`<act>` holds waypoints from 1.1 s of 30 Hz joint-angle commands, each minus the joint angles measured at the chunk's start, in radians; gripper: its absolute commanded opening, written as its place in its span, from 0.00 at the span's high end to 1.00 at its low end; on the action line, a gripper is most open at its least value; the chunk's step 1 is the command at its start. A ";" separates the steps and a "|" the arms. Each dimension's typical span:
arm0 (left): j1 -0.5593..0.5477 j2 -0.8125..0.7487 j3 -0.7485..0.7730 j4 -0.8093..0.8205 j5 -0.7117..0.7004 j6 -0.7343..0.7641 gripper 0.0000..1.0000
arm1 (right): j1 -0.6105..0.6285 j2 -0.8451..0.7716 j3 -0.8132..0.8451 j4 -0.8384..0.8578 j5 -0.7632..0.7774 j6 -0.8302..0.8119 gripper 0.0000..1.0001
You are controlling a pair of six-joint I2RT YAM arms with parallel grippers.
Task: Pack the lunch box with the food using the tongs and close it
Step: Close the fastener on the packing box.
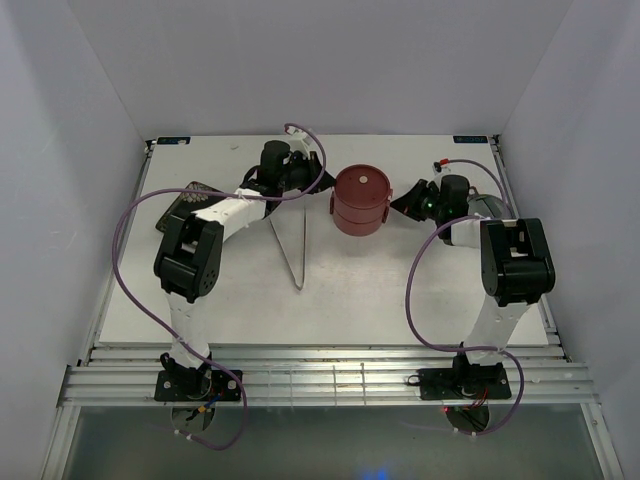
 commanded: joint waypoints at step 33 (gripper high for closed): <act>-0.032 -0.013 -0.019 -0.047 0.054 -0.022 0.91 | 0.010 0.021 0.094 -0.068 -0.051 -0.048 0.92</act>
